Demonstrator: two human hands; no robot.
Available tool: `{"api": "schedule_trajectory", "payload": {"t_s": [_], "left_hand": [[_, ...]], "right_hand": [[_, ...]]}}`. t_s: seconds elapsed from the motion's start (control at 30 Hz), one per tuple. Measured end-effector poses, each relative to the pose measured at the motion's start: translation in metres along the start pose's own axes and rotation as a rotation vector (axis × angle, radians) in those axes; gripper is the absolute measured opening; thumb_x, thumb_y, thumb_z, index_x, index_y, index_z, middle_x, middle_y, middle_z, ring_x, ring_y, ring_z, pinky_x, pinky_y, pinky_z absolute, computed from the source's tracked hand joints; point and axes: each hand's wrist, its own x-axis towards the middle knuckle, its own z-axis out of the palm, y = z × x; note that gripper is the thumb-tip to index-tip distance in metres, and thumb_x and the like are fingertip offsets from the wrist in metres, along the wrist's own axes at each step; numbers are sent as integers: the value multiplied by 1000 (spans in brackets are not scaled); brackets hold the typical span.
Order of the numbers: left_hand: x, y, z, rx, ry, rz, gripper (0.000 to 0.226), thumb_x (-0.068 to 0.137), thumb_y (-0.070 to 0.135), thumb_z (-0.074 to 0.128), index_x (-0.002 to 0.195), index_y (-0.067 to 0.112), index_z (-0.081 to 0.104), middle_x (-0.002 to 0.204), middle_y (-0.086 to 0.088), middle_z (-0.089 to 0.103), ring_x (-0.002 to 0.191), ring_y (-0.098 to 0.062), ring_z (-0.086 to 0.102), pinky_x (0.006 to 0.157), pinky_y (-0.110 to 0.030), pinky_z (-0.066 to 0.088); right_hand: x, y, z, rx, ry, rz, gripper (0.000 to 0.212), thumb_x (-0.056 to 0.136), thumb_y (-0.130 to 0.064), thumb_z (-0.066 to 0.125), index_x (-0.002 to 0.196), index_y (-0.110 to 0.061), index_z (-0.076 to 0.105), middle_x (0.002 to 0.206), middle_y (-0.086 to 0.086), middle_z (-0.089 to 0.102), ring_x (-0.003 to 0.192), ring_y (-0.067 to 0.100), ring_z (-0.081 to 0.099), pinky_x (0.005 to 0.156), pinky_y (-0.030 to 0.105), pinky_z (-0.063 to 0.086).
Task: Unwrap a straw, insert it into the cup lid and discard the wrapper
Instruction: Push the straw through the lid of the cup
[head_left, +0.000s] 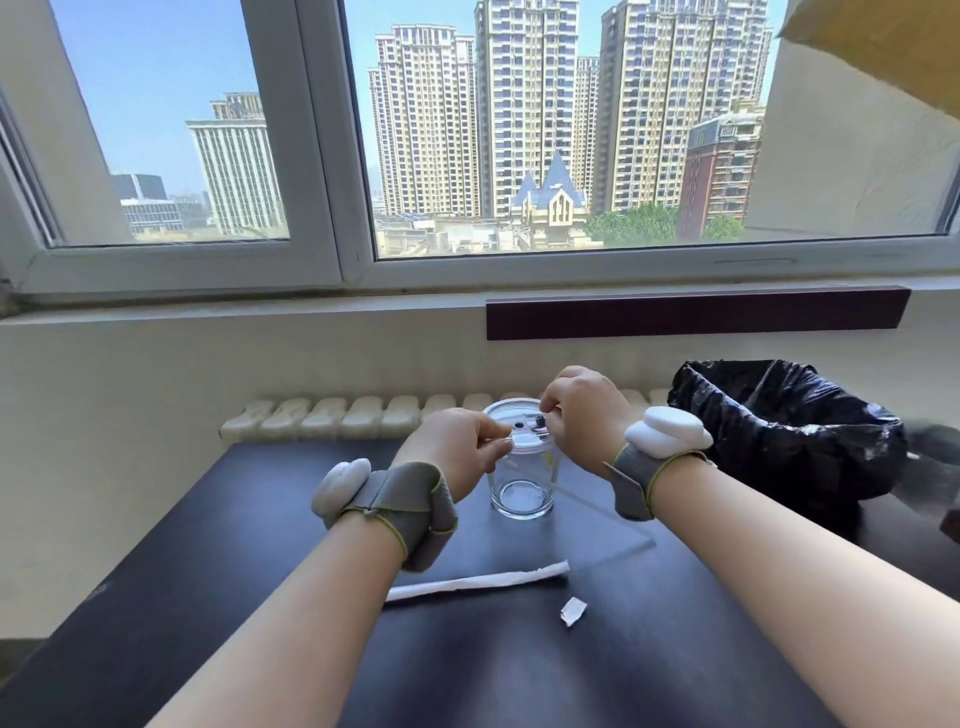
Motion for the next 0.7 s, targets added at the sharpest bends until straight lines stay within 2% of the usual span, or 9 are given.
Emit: {"api": "schedule_trajectory", "payload": {"t_s": [0.1, 0.23, 0.33, 0.43, 0.53, 0.6, 0.7], "left_hand": [[-7, 5, -2, 37, -7, 13, 29, 89, 29, 55, 114, 19, 64, 81, -4, 70, 72, -10, 55, 70, -19, 39], [-16, 9, -4, 52, -23, 15, 29, 90, 28, 54, 114, 18, 64, 74, 1, 64, 74, -11, 55, 71, -21, 40], [-23, 13, -5, 61, -14, 15, 28, 89, 29, 54, 113, 18, 65, 76, -3, 67, 75, -12, 57, 75, -23, 43], [-30, 17, -5, 60, -11, 4, 29, 89, 29, 55, 113, 17, 65, 77, -2, 68, 75, -12, 57, 76, -23, 43], [-33, 18, -5, 60, 2, 11, 29, 89, 31, 55, 114, 19, 64, 73, 2, 64, 76, -11, 57, 76, -23, 42], [-38, 21, -8, 49, 22, 37, 28, 88, 30, 56, 113, 21, 64, 71, 4, 63, 74, -11, 56, 76, -23, 42], [-44, 27, -15, -4, 66, 73, 25, 87, 29, 58, 110, 21, 65, 63, 8, 60, 64, -8, 55, 72, -23, 42]], "right_hand": [[-7, 2, -3, 5, -30, 22, 22, 79, -8, 51, 89, -7, 70, 107, 11, 61, 103, 29, 56, 89, 36, 47], [-14, 3, -7, 40, -59, 18, 24, 77, -9, 49, 87, -10, 71, 105, 9, 62, 99, 27, 57, 88, 35, 47], [-23, 1, -13, 38, -98, 24, 25, 78, -10, 48, 90, -10, 71, 107, 8, 63, 102, 27, 57, 89, 36, 47], [-30, -1, -18, 52, -150, 33, 28, 81, -11, 47, 101, -11, 68, 115, 8, 63, 111, 28, 55, 95, 38, 45], [-37, -3, -25, 70, -183, 26, 37, 84, -9, 44, 115, -14, 62, 128, 6, 58, 120, 24, 50, 103, 34, 39], [-45, -6, -34, 119, -134, 23, 36, 82, -8, 45, 111, -15, 64, 123, 5, 61, 114, 22, 53, 98, 30, 40], [-58, -15, -51, 214, -132, 9, 25, 76, -13, 55, 95, -16, 71, 96, 3, 68, 88, 17, 57, 80, 25, 44]]}}
